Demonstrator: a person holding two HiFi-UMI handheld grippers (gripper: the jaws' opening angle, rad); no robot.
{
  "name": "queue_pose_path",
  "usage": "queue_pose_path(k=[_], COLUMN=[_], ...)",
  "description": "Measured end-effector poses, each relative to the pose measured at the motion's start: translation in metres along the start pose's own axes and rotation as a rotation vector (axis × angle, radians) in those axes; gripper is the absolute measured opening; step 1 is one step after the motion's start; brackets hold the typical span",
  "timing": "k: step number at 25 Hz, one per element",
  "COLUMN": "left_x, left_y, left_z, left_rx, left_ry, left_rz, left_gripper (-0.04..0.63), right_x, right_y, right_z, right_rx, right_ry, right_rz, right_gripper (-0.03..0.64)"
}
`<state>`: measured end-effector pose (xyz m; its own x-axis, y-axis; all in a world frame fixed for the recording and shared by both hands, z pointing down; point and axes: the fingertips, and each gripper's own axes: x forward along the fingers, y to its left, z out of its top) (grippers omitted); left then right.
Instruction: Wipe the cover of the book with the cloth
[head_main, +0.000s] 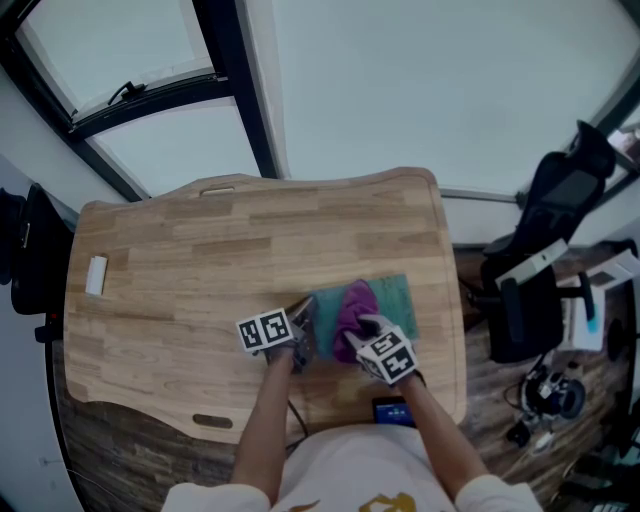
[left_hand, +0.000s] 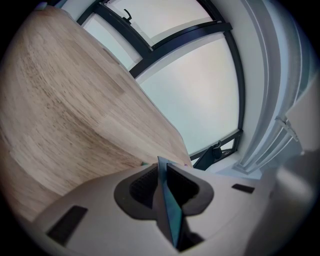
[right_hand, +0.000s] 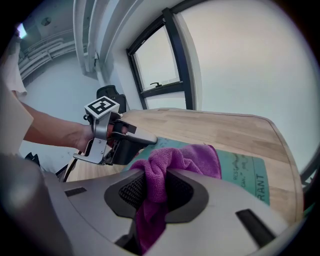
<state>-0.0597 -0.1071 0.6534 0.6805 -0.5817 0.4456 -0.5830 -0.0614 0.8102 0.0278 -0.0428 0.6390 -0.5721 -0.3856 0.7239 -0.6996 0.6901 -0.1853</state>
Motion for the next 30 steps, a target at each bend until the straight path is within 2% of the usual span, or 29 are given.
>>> queue_pose_path(k=[9, 30], left_x=[0.001, 0.001], left_y=[0.000, 0.001], left_z=[-0.001, -0.001], left_rx=[0.027, 0.037], left_ry=[-0.015, -0.022], left_rz=[0.026, 0.035], left_gripper=[0.057, 0.057], right_x=[-0.002, -0.022], right_y=[0.000, -0.042], right_z=[-0.001, -0.017], right_rx=[0.028, 0.108], right_ry=[0.009, -0.018], right_rz=[0.015, -0.067], right_gripper=[0.077, 0.077])
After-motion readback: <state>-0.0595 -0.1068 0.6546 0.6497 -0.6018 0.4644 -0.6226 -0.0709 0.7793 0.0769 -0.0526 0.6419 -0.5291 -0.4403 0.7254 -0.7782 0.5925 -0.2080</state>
